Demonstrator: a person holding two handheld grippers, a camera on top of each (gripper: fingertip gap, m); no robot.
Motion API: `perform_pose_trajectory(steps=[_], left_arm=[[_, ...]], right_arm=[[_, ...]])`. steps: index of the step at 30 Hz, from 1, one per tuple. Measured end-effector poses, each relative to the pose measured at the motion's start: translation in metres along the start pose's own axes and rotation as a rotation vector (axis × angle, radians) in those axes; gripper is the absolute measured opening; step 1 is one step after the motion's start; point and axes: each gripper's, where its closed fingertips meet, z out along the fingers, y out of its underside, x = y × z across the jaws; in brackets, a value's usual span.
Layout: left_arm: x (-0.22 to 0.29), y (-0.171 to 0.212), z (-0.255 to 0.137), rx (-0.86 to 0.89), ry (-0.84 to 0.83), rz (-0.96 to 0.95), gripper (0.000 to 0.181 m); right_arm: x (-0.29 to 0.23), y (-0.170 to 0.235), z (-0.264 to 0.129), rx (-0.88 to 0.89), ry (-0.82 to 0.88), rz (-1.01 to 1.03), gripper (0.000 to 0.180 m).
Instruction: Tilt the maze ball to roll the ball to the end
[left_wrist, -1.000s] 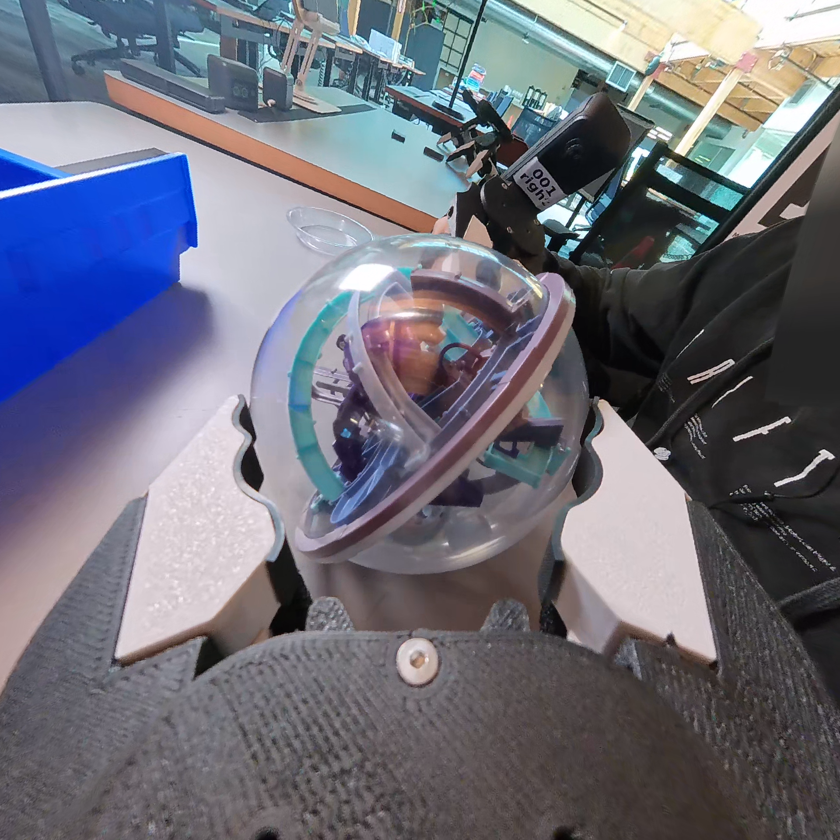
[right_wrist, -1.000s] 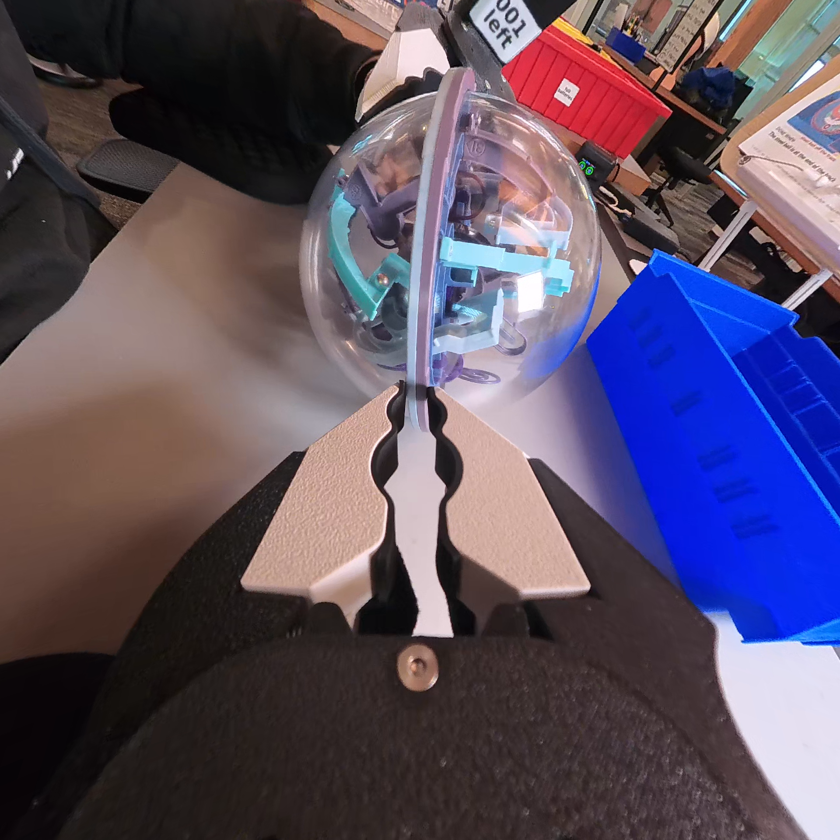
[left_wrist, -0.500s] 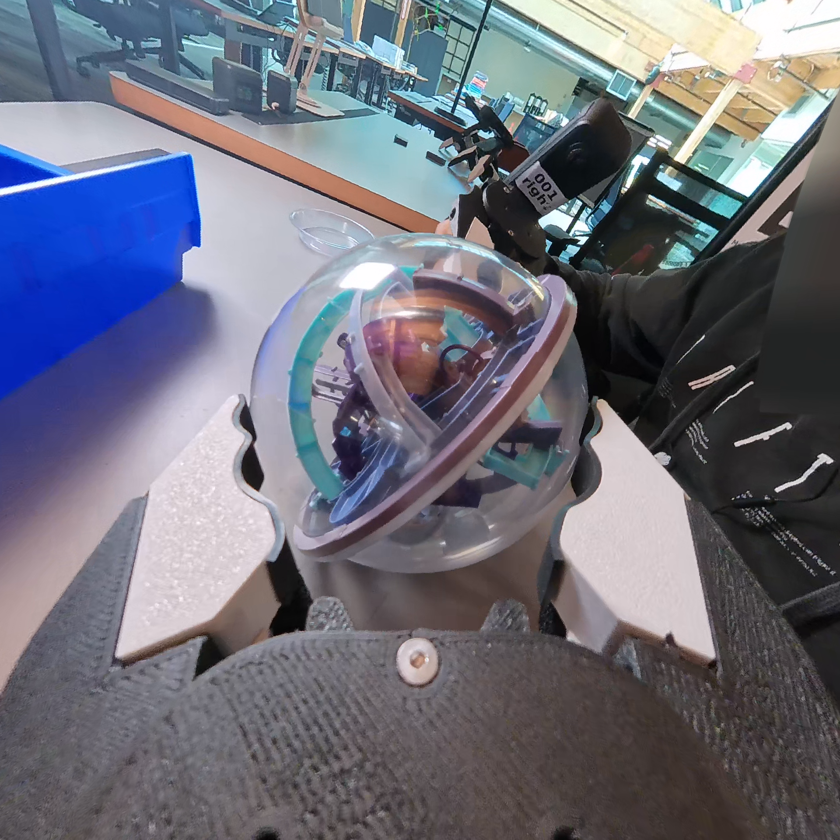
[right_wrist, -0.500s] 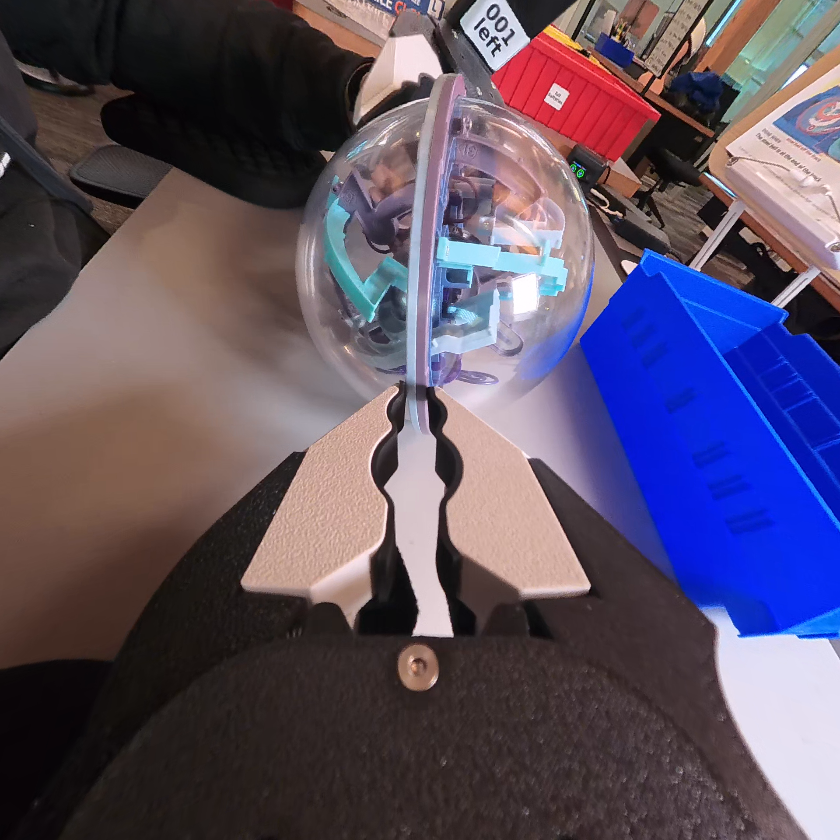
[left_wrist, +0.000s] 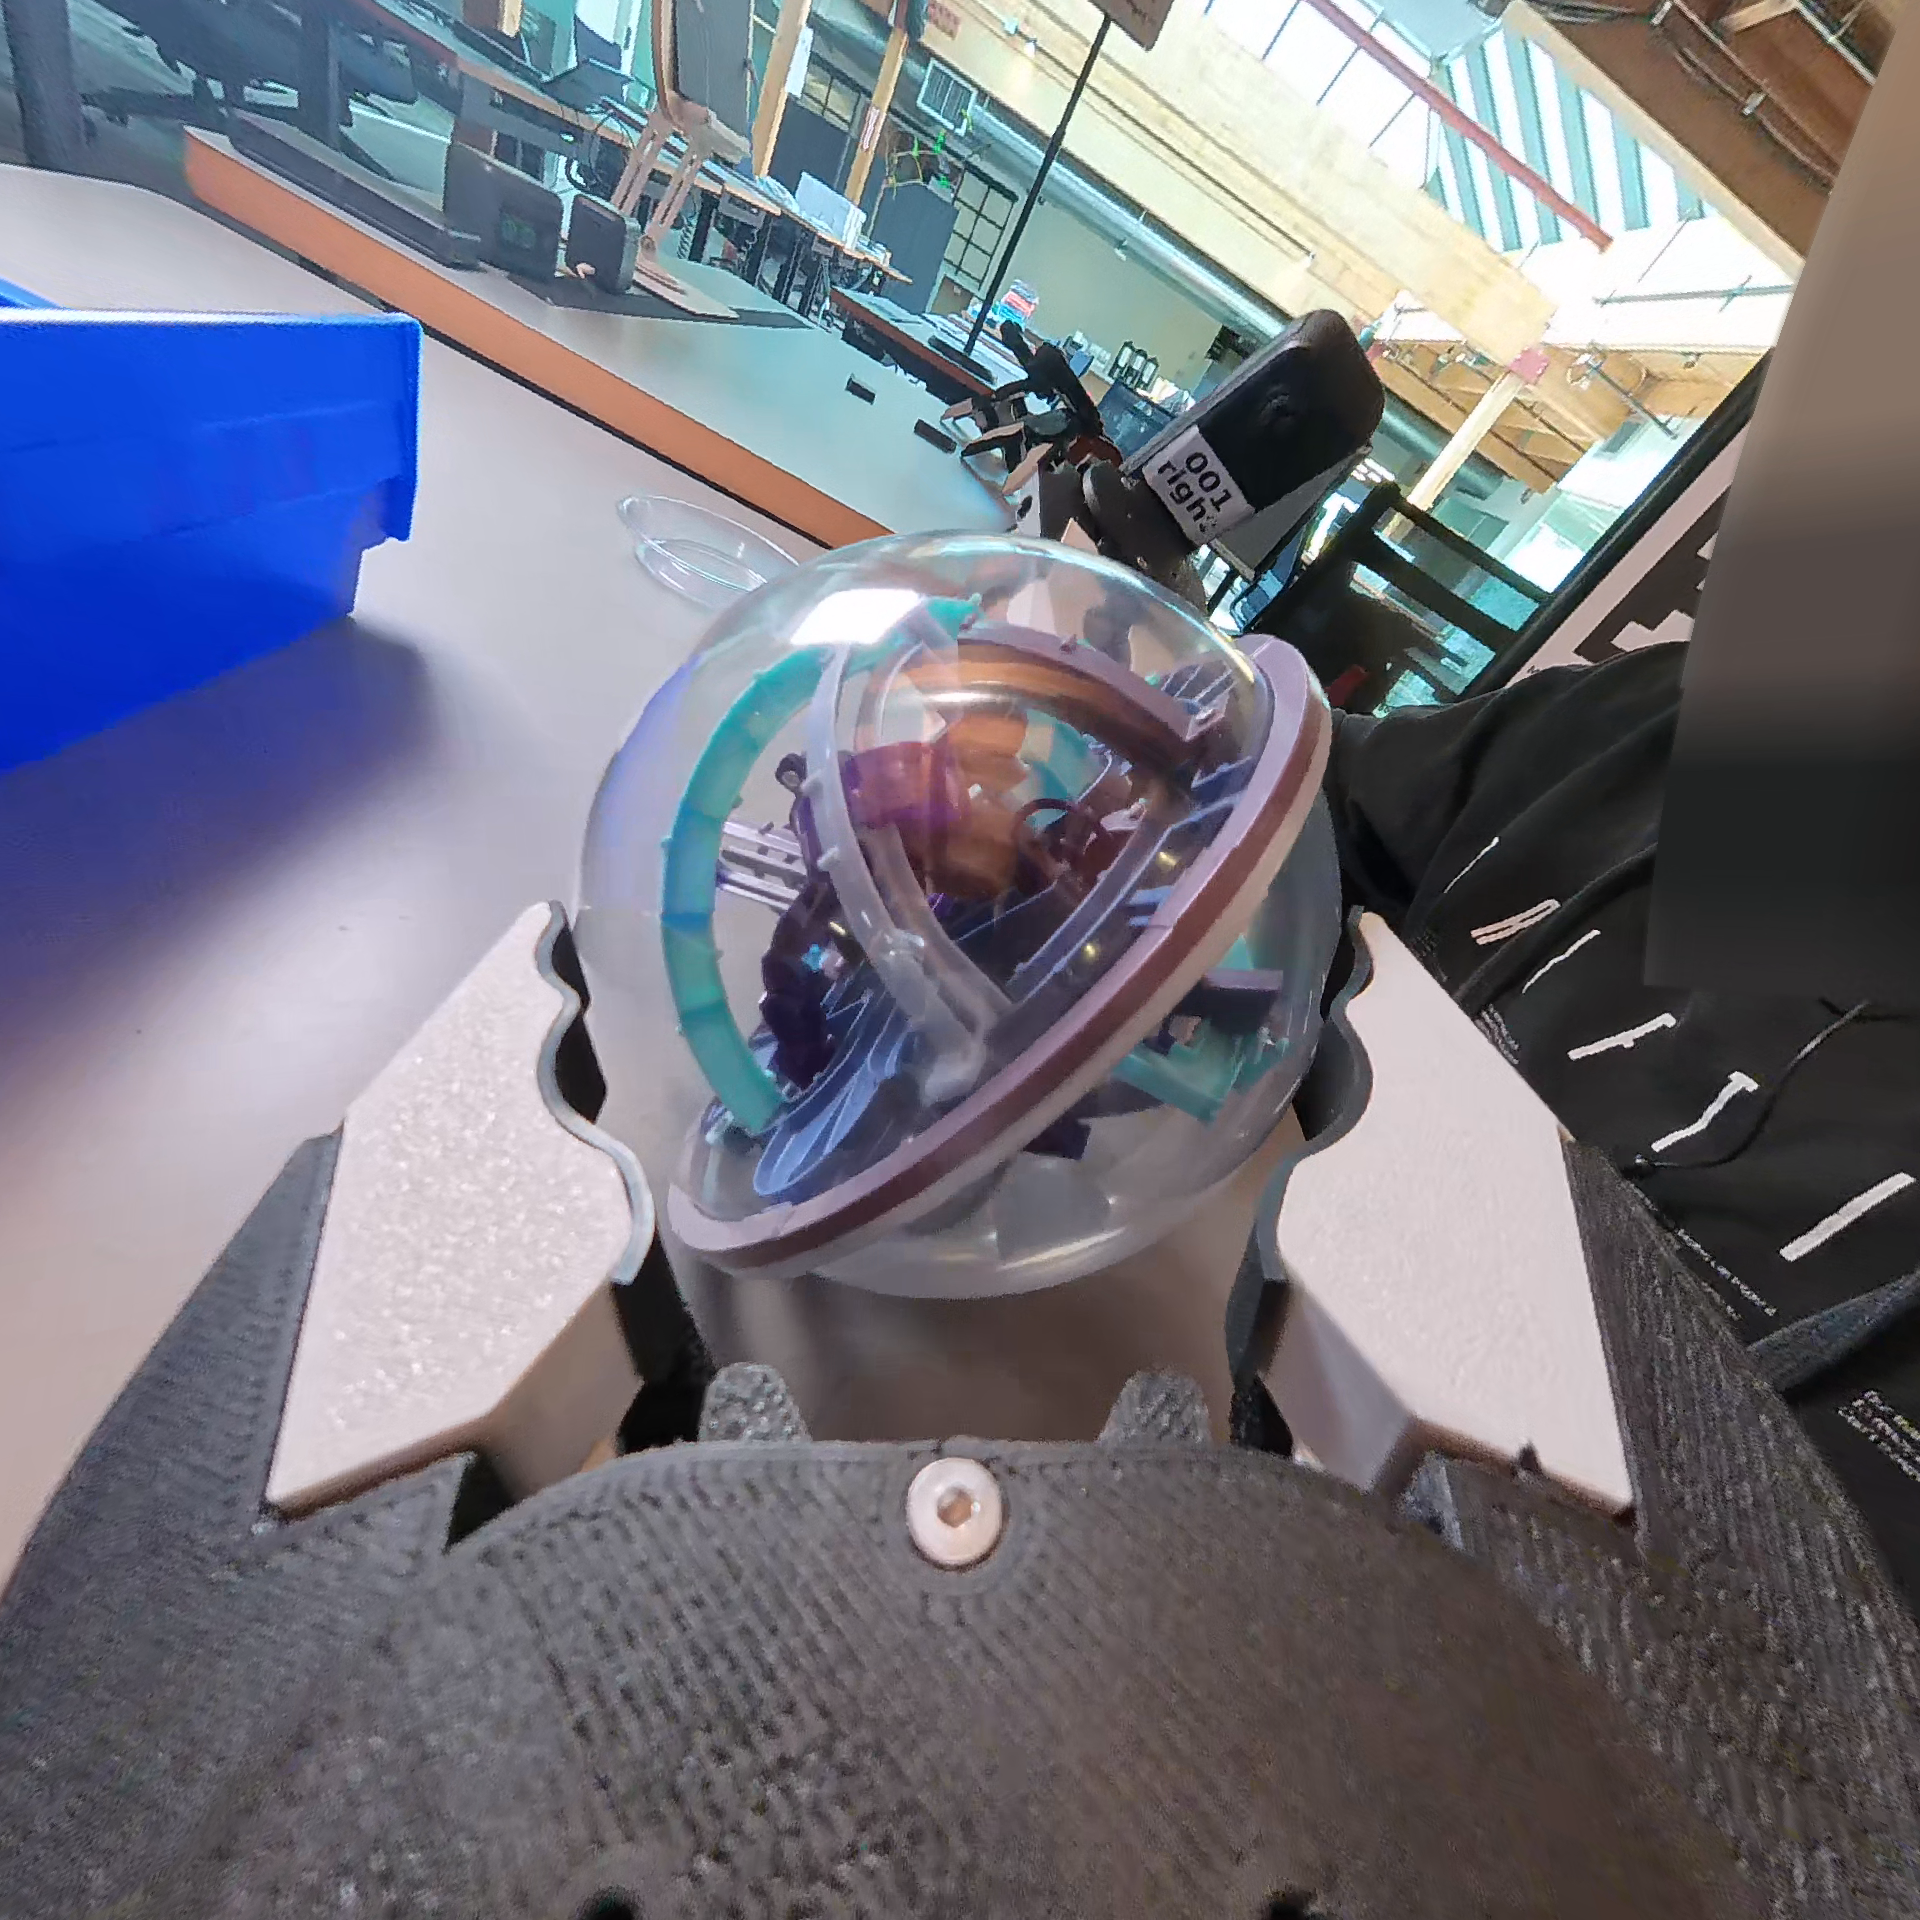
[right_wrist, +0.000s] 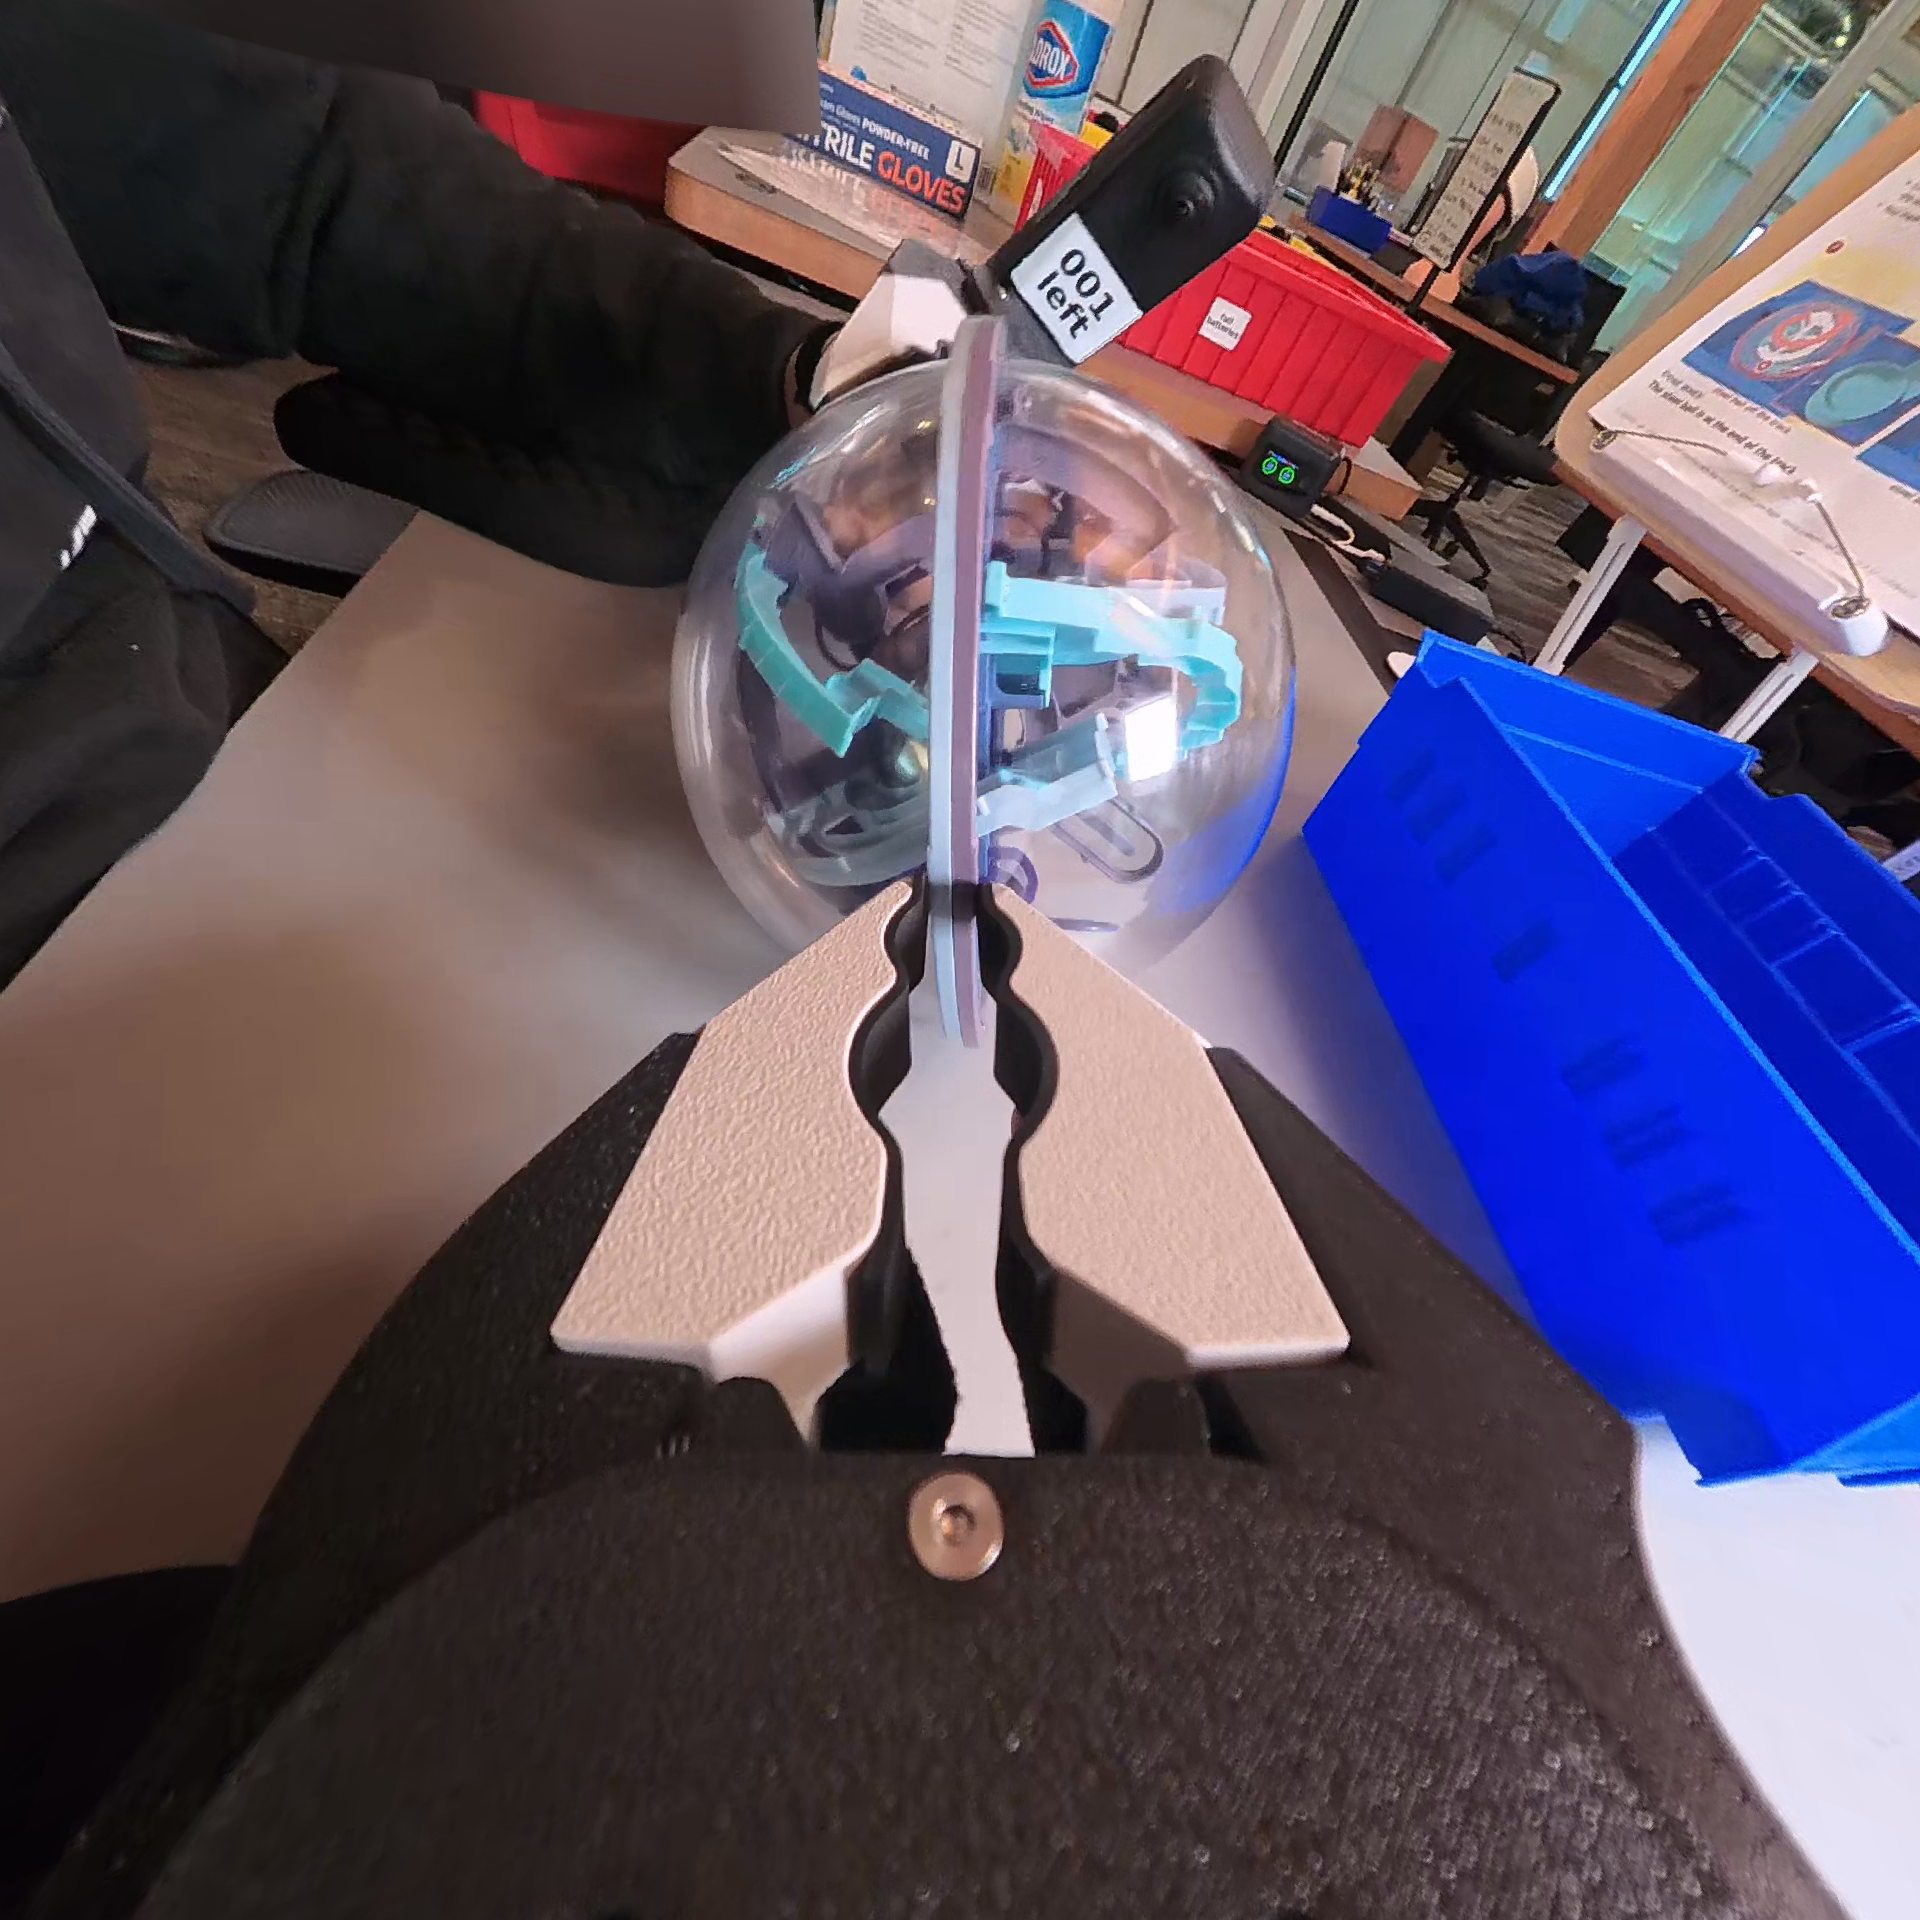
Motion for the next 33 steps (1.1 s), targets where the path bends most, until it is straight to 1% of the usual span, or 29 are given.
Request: perform_pose_trajectory(steps=[4,9,15,19,22,28,31,33], left_arm=[[0.000,0.002,-0.001,-0.034,-0.036,0.052,0.135],[0.008,-0.013,0.000,-0.029,-0.073,0.145,0.131],[0.015,-0.013,0.017,-0.174,-0.108,0.356,0.138],[0.014,-0.007,0.028,-0.265,-0.104,0.409,0.143],[0.009,-0.009,0.029,-0.264,-0.108,0.370,0.142],[-0.001,-0.024,0.020,-0.132,-0.089,0.171,0.133],[-0.006,-0.028,0.018,-0.091,-0.090,0.116,0.131],[-0.007,-0.029,0.017,-0.079,-0.083,0.108,0.131]], right_arm=[[0.003,-0.005,-0.003,0.006,0.006,0.010,0.007],[0.003,-0.012,-0.004,-0.052,0.004,0.012,0.007],[0.005,-0.019,0.000,-0.097,-0.002,0.014,0.007],[0.009,-0.028,0.000,-0.110,-0.016,0.027,0.007],[0.017,-0.035,0.001,-0.105,-0.003,0.058,0.008],[0.033,-0.042,0.008,-0.058,0.033,0.111,0.008],[0.040,-0.043,0.009,-0.017,0.062,0.118,0.009],[0.040,-0.043,0.009,0.009,0.069,0.103,0.014]])
